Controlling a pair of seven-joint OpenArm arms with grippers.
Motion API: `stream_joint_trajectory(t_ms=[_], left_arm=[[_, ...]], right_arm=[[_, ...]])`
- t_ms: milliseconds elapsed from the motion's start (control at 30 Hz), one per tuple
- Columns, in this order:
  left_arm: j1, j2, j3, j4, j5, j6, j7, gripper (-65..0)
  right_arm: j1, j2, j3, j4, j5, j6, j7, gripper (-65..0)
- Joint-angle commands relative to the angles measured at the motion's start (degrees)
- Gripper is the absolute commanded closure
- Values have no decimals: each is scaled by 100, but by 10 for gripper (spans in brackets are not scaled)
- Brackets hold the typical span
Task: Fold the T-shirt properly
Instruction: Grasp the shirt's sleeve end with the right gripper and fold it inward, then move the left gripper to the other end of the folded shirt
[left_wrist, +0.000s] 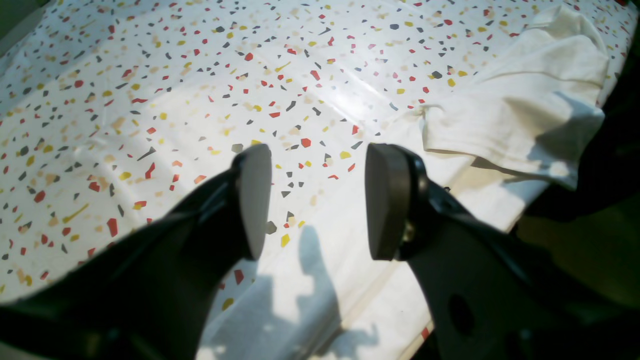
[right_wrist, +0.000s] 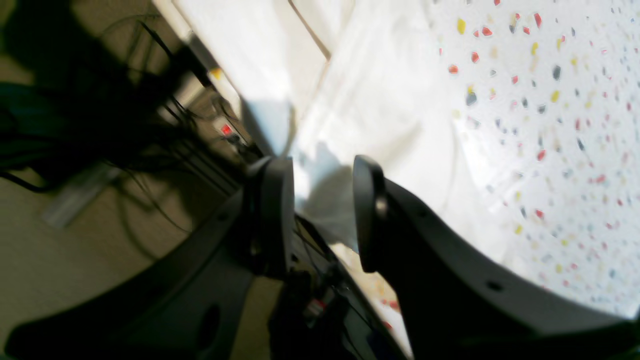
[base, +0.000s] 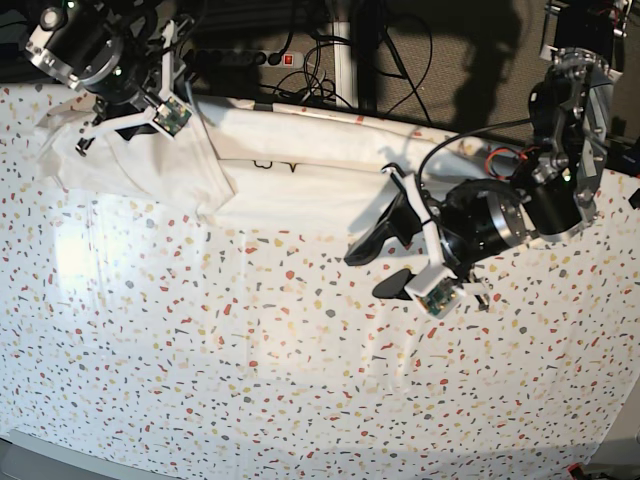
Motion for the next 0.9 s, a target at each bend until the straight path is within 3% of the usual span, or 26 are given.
stream_joint_trajectory(t_ms=[0,100,200,267,433,667,733,867], left_arm=[[-96,-33,-42,90,57,17,-131,-296],[-96,-66,-42,90,726,22,-57,-296],[-98,-98,-42,90,1239,632,557,-296],[-94,-118,-42,81,1711,848,931,-296],[-103,-732,-42,-258,2184,1591,946,-296],[-116,-1436,-42,-623,1727,1906,662,-296],[-151,-1425,-42,-623,1709,1908,553,-296],[-273,-1401,-42,-619,1401,1902,472,-296]], right_arm=[[4,63,37,81,20,-166,195,-204],[297,-22,37,81,20,-466,417,-204],[710,-350,37,81,26,-710,367,-204],[935,-610,37,81,20,-824,354,-204],[1305,-1106,42,81,17,-859,323,-204],[1331,-1510,520,81,138,-1058,337,-204],[1331,-1784,1008,81,129,-1263,367,-204],[1331,-2173,2304,81,640,-1290,507,-204]])
